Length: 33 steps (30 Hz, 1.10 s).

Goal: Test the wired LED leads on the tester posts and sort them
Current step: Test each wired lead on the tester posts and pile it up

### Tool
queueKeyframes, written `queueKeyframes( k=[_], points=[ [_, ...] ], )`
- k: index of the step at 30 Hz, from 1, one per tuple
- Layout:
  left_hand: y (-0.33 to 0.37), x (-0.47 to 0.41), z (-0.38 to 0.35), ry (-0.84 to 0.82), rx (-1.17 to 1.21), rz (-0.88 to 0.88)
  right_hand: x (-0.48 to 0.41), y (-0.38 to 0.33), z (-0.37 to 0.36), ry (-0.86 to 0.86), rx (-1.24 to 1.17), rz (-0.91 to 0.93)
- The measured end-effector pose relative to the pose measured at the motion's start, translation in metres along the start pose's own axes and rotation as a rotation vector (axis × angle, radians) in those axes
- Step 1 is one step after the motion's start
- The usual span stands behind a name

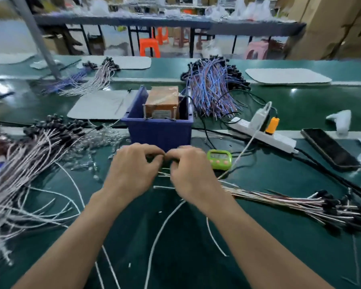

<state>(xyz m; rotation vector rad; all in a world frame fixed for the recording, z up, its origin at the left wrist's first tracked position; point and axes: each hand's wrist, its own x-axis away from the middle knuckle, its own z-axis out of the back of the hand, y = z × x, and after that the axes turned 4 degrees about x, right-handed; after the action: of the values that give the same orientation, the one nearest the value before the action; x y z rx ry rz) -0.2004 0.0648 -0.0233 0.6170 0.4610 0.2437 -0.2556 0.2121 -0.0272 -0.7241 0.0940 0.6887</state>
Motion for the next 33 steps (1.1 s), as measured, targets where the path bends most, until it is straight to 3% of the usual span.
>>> queueKeyframes(
  k=[6, 9, 15, 20, 24, 26, 28, 31, 33],
  points=[
    [-0.085, 0.009, 0.054, 0.194, -0.32, 0.247, -0.048, -0.055, -0.082, -0.29, -0.143, -0.054],
    [-0.125, 0.008, 0.072, 0.093, -0.491, 0.417, -0.07, -0.073, -0.115, -0.38, -0.103, -0.045],
    [-0.163, 0.002, 0.086, 0.004, -0.572, 0.49, -0.107, -0.105, -0.153, -0.447, 0.033, 0.0],
    [-0.17, -0.014, 0.096, 0.169, -0.407, 0.64, -0.12, -0.126, -0.169, -0.441, 0.052, 0.045],
    [-0.169, -0.028, 0.107, 0.129, -0.477, 0.73, -0.121, -0.137, -0.18, -0.432, -0.134, 0.007],
    [-0.168, -0.028, 0.116, 0.245, -0.423, 0.76, -0.119, -0.136, -0.184, -0.389, -0.209, -0.02],
    [-0.167, -0.025, 0.126, 0.415, -0.324, 0.734, -0.119, -0.135, -0.186, -0.35, -0.3, -0.047],
    [-0.154, -0.022, 0.139, 0.498, 0.103, 0.608, -0.125, -0.148, -0.174, -0.36, -0.642, -0.169],
    [-0.139, -0.018, 0.147, 0.536, 0.209, 0.501, -0.134, -0.161, -0.16, -0.375, -0.793, -0.21]
  ],
)
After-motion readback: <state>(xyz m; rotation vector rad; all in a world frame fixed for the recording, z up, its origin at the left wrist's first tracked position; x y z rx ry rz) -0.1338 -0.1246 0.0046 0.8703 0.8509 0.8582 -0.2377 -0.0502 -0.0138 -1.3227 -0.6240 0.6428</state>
